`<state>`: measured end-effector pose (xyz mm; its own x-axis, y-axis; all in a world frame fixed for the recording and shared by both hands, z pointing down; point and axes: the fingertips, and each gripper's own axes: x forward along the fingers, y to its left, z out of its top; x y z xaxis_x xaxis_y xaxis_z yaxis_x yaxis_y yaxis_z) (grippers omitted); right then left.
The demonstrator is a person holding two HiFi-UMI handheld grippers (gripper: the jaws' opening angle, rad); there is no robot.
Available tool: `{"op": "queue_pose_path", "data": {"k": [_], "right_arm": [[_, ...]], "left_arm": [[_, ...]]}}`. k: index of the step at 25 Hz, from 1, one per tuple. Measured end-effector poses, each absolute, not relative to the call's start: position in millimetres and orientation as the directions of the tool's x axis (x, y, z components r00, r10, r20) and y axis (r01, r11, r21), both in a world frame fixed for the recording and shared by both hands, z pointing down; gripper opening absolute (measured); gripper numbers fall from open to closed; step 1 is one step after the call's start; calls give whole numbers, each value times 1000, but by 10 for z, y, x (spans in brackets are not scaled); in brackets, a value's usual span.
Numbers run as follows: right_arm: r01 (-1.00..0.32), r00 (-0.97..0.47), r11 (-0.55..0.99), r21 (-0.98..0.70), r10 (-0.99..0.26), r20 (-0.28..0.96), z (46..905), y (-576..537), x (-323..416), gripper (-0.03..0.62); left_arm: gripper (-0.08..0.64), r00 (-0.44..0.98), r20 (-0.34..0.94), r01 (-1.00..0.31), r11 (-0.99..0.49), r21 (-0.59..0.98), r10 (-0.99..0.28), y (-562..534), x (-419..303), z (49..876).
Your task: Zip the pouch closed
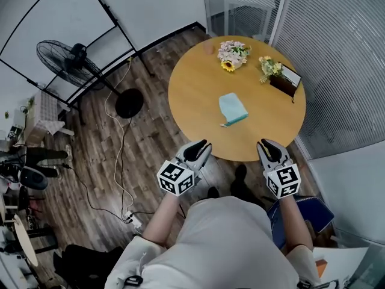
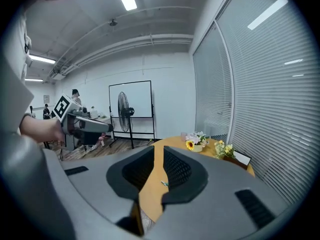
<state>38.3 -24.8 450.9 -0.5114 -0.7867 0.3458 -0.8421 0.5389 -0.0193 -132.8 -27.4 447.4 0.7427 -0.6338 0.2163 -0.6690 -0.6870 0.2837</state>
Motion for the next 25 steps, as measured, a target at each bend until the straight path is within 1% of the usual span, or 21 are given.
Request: {"op": "queue_pose_path", "data": {"k": [9, 20, 25], "right_arm": [[-788, -584, 613, -64, -709, 395, 4748, -999, 582, 44], [-687, -683, 716, -125, -577, 449, 5217, -1764, 816, 44], [-649, -710, 745, -157, -519, 476, 5449, -1955, 894, 44]], "left_arm": [[78, 720, 249, -693, -650, 312, -648, -857, -998, 4630], [78, 650, 355, -760, -578, 297, -672, -1450, -659, 5077], [78, 628, 385, -778, -538, 325, -677, -1613, -569, 5276]]}}
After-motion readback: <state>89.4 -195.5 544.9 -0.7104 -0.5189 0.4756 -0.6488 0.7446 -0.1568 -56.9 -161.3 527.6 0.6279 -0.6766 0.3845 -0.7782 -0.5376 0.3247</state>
